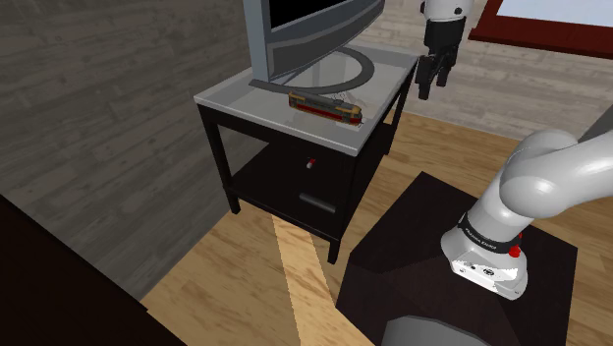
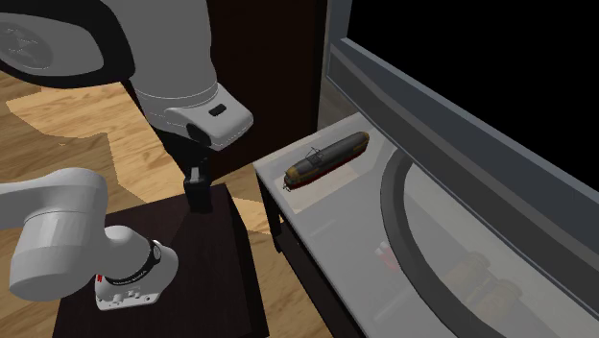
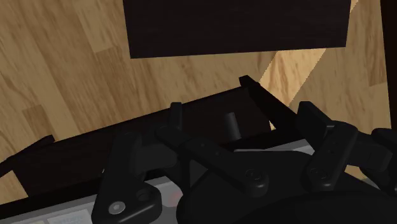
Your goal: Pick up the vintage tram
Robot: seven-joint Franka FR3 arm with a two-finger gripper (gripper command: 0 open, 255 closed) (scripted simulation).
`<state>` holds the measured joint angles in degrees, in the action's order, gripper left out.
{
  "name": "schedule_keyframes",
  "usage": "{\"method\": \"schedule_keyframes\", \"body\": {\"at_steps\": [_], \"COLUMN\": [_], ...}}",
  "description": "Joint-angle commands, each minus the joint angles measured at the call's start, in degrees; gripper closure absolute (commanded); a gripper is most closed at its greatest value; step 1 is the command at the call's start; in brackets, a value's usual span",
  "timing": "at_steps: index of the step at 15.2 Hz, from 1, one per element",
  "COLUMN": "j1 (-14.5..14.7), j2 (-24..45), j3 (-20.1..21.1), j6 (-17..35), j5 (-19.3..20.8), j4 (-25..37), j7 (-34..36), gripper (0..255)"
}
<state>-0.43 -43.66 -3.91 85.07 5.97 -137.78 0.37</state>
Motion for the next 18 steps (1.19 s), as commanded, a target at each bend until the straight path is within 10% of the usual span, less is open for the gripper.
{"method": "schedule_keyframes", "body": {"at_steps": [1, 18], "j1": [0.0, 4.6], "j2": [0.0, 29.6], "j3": [0.0, 1.2], "j6": [0.0, 25.9], "j5": [0.0, -4.2], "j4": [0.0, 13.6], "j7": [0.0, -0.9], "gripper": [0, 0]}}
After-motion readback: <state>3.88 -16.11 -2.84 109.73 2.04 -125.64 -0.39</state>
